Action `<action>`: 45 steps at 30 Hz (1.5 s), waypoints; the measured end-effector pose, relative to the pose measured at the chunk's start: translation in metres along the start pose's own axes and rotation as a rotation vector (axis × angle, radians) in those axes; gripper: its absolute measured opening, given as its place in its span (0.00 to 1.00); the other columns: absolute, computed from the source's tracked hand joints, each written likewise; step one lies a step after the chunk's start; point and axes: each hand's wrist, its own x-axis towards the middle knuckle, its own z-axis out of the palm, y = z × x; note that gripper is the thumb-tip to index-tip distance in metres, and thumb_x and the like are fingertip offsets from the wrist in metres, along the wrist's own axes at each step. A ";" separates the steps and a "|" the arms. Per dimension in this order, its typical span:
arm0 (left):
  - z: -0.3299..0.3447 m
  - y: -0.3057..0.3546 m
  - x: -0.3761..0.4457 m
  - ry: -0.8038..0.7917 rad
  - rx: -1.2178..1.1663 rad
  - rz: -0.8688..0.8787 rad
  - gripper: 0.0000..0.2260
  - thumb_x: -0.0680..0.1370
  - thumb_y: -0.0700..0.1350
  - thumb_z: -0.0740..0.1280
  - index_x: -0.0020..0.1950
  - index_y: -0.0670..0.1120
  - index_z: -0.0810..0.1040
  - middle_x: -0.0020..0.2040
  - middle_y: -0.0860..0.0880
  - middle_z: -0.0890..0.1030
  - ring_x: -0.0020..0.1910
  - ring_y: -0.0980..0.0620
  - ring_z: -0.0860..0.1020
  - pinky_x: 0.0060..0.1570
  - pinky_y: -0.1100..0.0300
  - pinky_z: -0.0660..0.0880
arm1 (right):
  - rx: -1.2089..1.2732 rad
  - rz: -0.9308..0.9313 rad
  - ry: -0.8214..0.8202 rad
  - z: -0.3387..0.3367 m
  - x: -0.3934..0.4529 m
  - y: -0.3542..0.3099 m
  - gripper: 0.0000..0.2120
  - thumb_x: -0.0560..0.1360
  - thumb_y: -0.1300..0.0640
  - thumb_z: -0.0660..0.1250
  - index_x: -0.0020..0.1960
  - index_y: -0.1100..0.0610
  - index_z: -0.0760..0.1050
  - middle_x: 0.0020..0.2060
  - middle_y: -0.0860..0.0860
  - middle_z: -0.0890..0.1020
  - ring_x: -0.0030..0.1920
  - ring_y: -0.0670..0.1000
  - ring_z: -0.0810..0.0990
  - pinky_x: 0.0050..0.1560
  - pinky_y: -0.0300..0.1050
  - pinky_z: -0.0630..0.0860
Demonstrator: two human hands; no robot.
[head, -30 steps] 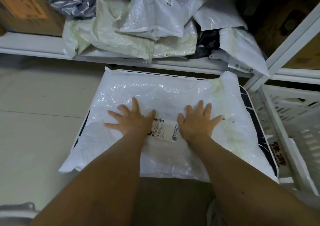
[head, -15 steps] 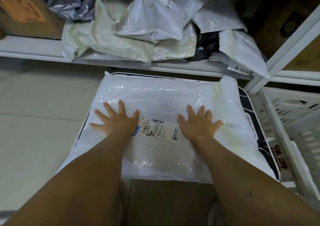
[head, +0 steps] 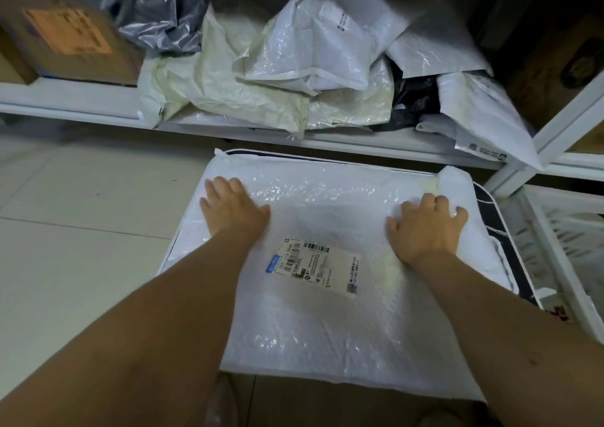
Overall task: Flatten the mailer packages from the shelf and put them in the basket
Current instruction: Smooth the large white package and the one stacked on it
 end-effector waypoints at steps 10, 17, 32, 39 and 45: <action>0.010 -0.005 0.043 -0.321 0.085 0.112 0.35 0.72 0.75 0.39 0.76 0.63 0.36 0.78 0.51 0.35 0.75 0.35 0.38 0.66 0.26 0.45 | 0.281 0.019 -0.344 0.030 0.033 0.014 0.35 0.76 0.29 0.40 0.78 0.41 0.36 0.78 0.50 0.38 0.77 0.62 0.37 0.70 0.74 0.47; 0.009 0.001 0.056 -0.385 0.042 -0.007 0.43 0.66 0.79 0.39 0.76 0.61 0.35 0.78 0.49 0.34 0.75 0.34 0.35 0.65 0.24 0.44 | 0.273 0.041 -0.338 0.032 0.034 0.012 0.35 0.75 0.28 0.39 0.77 0.40 0.35 0.78 0.52 0.38 0.77 0.63 0.37 0.70 0.74 0.47; 0.003 -0.053 0.004 -0.219 -0.192 -0.369 0.32 0.79 0.64 0.52 0.74 0.43 0.57 0.70 0.37 0.64 0.68 0.36 0.65 0.66 0.40 0.63 | 0.344 0.353 -0.080 0.001 -0.020 0.029 0.18 0.80 0.50 0.53 0.66 0.57 0.65 0.65 0.59 0.69 0.66 0.61 0.66 0.65 0.61 0.64; -0.014 -0.074 -0.049 -0.251 -0.209 -0.408 0.31 0.77 0.62 0.55 0.70 0.41 0.62 0.67 0.37 0.69 0.66 0.35 0.69 0.65 0.43 0.67 | 0.580 0.583 -0.240 0.005 -0.069 0.079 0.26 0.78 0.47 0.56 0.71 0.61 0.62 0.67 0.62 0.69 0.67 0.64 0.68 0.67 0.60 0.65; -0.020 -0.089 -0.067 -0.313 -0.273 -0.374 0.36 0.73 0.67 0.54 0.70 0.42 0.66 0.68 0.41 0.70 0.65 0.37 0.71 0.64 0.45 0.67 | 0.804 0.701 -0.323 0.006 -0.098 0.099 0.30 0.70 0.41 0.65 0.62 0.61 0.67 0.48 0.58 0.77 0.50 0.62 0.78 0.48 0.53 0.78</action>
